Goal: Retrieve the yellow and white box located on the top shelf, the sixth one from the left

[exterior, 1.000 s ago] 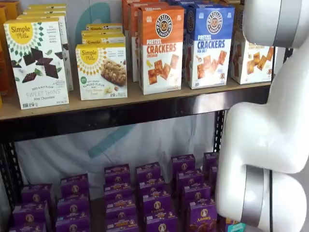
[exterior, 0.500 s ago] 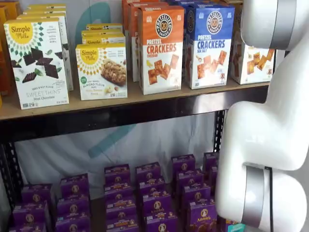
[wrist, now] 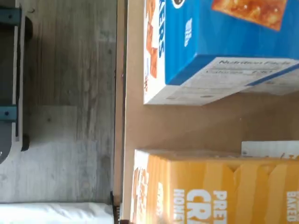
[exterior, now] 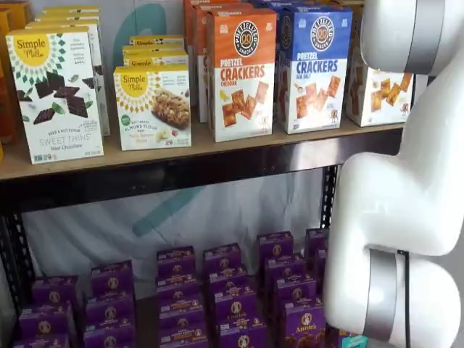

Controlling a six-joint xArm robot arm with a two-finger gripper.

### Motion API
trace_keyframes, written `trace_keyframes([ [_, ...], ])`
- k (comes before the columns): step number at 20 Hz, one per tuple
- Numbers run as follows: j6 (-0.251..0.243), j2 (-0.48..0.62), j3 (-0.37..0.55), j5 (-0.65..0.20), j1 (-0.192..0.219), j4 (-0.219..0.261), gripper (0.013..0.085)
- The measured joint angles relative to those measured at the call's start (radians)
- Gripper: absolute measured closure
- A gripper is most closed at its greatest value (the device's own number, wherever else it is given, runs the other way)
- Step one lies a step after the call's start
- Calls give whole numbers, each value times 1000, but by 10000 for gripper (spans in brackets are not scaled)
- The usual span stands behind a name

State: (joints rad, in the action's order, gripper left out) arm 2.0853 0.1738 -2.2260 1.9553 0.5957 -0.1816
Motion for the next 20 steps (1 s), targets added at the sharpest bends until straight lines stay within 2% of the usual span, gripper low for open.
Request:
trace_keyframes([
  [8,8,-15,28,2,4,7,130],
  [10,8,-18,35,1,4,8,210],
  [11,8,-19,38,0,4,7,210],
  [13,8,-24,47,-4,3,6,290],
  [14,7,-26,51,-5,3,6,290],
  [15,7,-28,55,-7,2,6,330],
  [20,6,-37,74,-15,1,4,330],
])
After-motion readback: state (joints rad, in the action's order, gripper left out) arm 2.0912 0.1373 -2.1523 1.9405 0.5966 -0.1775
